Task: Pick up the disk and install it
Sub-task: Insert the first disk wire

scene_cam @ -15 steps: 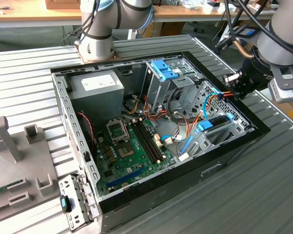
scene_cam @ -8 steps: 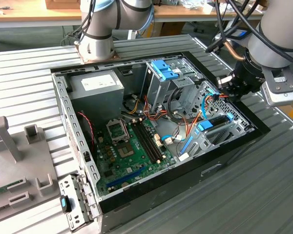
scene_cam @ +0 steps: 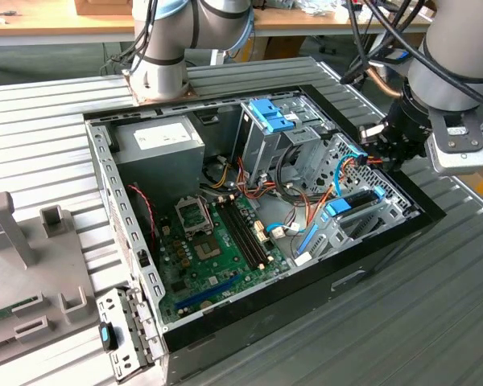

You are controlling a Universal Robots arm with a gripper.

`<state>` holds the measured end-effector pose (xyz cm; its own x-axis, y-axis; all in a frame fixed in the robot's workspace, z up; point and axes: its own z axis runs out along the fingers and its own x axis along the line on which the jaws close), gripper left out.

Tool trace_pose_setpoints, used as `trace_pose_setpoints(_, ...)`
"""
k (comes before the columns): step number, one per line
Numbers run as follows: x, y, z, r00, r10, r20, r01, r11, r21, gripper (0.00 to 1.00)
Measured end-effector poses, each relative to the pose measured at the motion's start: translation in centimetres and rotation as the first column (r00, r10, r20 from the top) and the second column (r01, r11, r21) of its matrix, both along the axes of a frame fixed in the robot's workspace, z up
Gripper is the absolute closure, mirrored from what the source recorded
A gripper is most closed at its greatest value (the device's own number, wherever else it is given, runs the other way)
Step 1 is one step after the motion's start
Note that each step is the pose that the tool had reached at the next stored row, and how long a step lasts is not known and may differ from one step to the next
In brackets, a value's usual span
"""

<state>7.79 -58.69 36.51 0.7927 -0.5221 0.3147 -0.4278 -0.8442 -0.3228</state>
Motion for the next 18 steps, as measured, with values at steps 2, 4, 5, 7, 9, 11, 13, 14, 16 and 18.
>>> trace_pose_setpoints(2, 0.00, 0.00, 0.01, 0.9983, -0.057, -0.0001, 0.057, 0.9983, -0.0002, 0.84)
trace_pose_setpoints(4, 0.00, 0.00, 0.01, 0.9923, -0.124, 0.0000, 0.124, 0.9923, -0.0002, 0.84)
trace_pose_setpoints(5, 0.00, 0.00, 0.00, 0.9895, -0.145, 0.0000, 0.145, 0.9895, -0.0001, 0.84)
trace_pose_setpoints(7, 0.00, 0.00, 0.00, 0.9822, -0.188, 0.0000, 0.188, 0.9822, -0.0002, 0.84)
trace_pose_setpoints(9, 0.00, 0.00, -0.01, 0.9690, -0.247, 0.0000, 0.247, 0.9690, -0.0002, 0.84)
trace_pose_setpoints(11, 0.00, 0.00, -0.01, 0.9531, -0.303, -0.0001, 0.303, 0.9531, -0.0001, 0.84)
trace_pose_setpoints(13, -0.02, 0.00, -0.01, 0.9470, -0.321, -0.0001, 0.321, 0.9470, -0.0001, 0.84)
trace_pose_setpoints(14, -0.10, 0.00, -0.02, 0.9425, -0.334, -0.0001, 0.334, 0.9425, 0.0000, 0.84)
trace_pose_setpoints(16, -0.29, 0.00, -0.01, 0.9317, -0.363, -0.0001, 0.363, 0.9317, -0.0001, 0.84)
trace_pose_setpoints(18, -0.53, -0.01, -0.02, 0.9258, -0.378, 0.0000, 0.378, 0.9258, 0.0000, 0.84)
